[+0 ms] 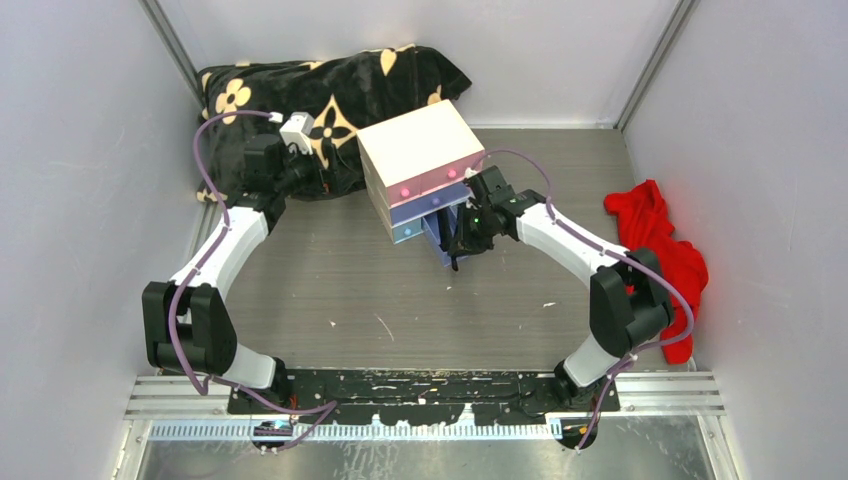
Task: Organize the makeup
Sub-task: Place the makeup brush in the drawer.
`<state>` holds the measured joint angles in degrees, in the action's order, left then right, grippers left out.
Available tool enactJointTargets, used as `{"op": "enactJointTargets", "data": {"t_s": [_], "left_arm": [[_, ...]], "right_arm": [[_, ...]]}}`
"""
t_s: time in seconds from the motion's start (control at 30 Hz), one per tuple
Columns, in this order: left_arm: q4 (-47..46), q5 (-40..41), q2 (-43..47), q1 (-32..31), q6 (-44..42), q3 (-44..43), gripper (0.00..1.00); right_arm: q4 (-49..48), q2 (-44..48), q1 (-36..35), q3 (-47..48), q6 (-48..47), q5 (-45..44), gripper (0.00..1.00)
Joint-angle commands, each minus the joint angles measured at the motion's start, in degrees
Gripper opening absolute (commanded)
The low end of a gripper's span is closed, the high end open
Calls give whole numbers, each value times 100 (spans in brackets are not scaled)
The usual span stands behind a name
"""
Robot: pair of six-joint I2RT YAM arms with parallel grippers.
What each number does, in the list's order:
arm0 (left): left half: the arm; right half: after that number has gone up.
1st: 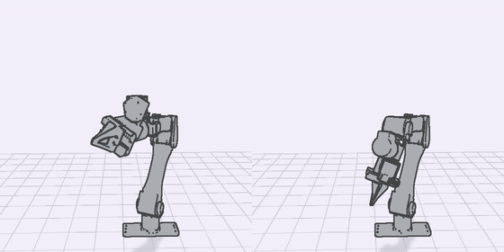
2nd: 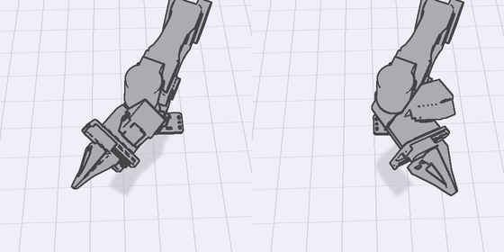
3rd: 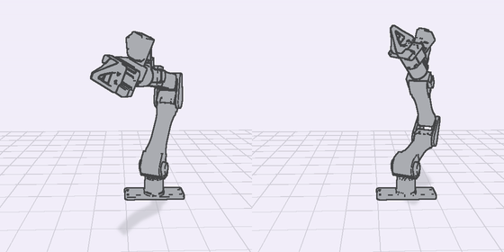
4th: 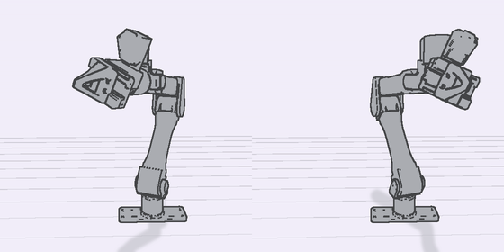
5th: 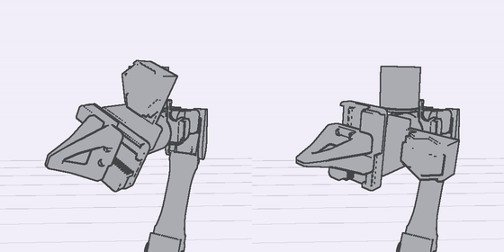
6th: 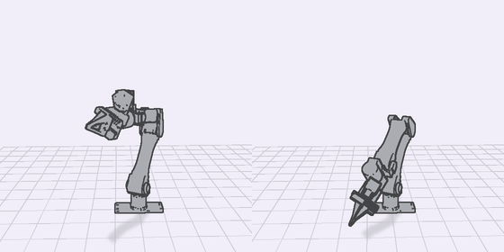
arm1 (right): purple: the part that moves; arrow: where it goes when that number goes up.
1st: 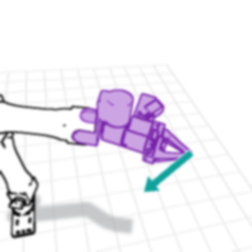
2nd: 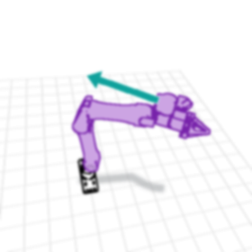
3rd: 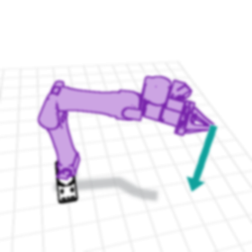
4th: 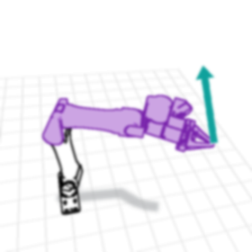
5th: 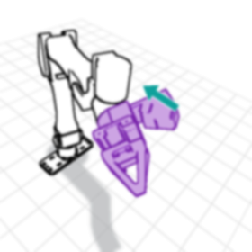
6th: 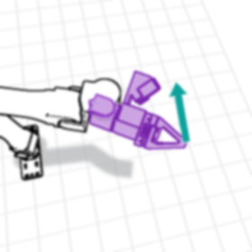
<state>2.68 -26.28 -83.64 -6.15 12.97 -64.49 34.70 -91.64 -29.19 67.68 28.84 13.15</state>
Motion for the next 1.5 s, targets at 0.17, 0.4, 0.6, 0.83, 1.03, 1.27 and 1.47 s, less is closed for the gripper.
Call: {"op": "enactJointTargets", "data": {"t_s": [0.17,0.4,0.6,0.83,1.03,1.27,1.47], "left_arm": [[-92,71,259,-9,-122,-128,100],[-135,36,250,-16,-79,-121,100],[-127,60,314,-14,-96,-119,100],[-93,78,388,-9,-106,-131,100],[-75,80,426,-13,-118,-136,100],[-76,72,425,-9,-119,-135,100],[-79,87,416,-14,-123,-133,100]], "right_arm": [[-290,108,285,-187,162,662,1],[-441,130,313,-277,356,881,1],[-365,-104,365,79,421,936,1],[-336,-441,461,333,428,1086,1],[-455,-585,528,502,492,1004,1],[-863,-608,592,506,765,1042,4],[-1107,-838,651,565,778,1095,4]]}}
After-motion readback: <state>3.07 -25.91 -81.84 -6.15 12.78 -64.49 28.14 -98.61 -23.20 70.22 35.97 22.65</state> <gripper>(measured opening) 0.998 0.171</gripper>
